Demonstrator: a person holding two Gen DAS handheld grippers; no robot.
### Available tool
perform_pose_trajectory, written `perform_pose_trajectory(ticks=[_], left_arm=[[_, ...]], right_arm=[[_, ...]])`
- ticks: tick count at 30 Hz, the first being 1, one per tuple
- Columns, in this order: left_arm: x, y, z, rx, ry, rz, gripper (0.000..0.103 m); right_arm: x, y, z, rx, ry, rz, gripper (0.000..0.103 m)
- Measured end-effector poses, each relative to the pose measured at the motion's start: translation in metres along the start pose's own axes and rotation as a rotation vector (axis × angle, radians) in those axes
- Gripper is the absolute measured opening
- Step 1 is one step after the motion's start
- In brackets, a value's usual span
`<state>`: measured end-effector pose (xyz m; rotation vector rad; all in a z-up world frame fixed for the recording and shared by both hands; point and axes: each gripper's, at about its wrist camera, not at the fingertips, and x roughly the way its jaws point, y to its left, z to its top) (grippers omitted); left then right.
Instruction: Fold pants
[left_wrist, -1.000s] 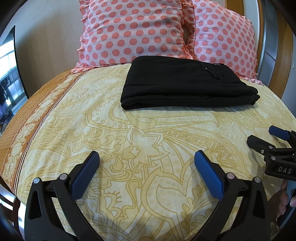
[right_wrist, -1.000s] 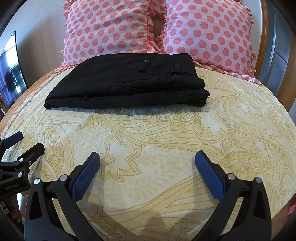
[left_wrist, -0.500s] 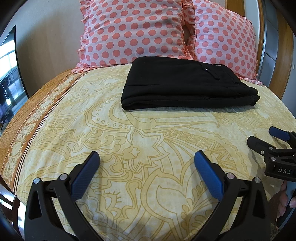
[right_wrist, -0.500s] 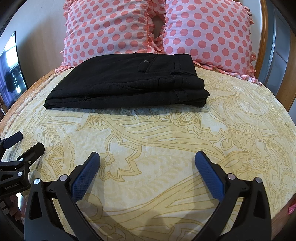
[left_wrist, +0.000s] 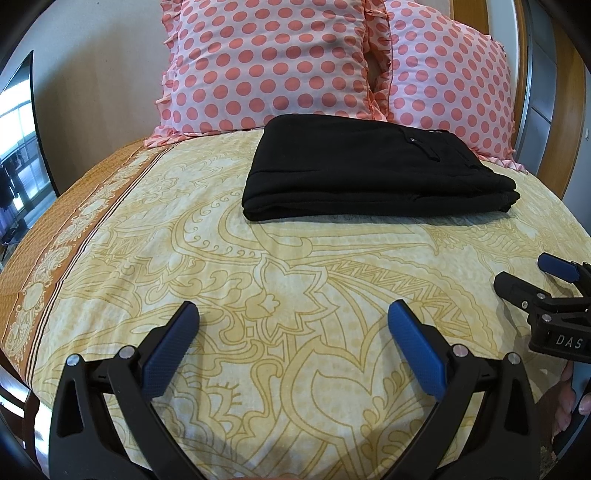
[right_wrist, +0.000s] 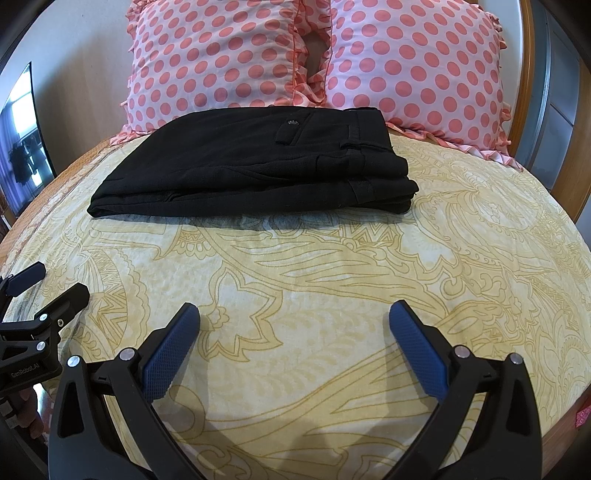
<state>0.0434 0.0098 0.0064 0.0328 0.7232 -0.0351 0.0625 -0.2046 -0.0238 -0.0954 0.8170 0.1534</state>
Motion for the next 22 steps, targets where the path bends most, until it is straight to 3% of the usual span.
perform_pose_trajectory(ticks=[22], left_arm=[[0.0012,0.0011,0.0001,0.023,0.001,-0.015,0.101]], right_arm=[[0.0001,0.0001,-0.0002,0.0,-0.001,0.0,0.102]])
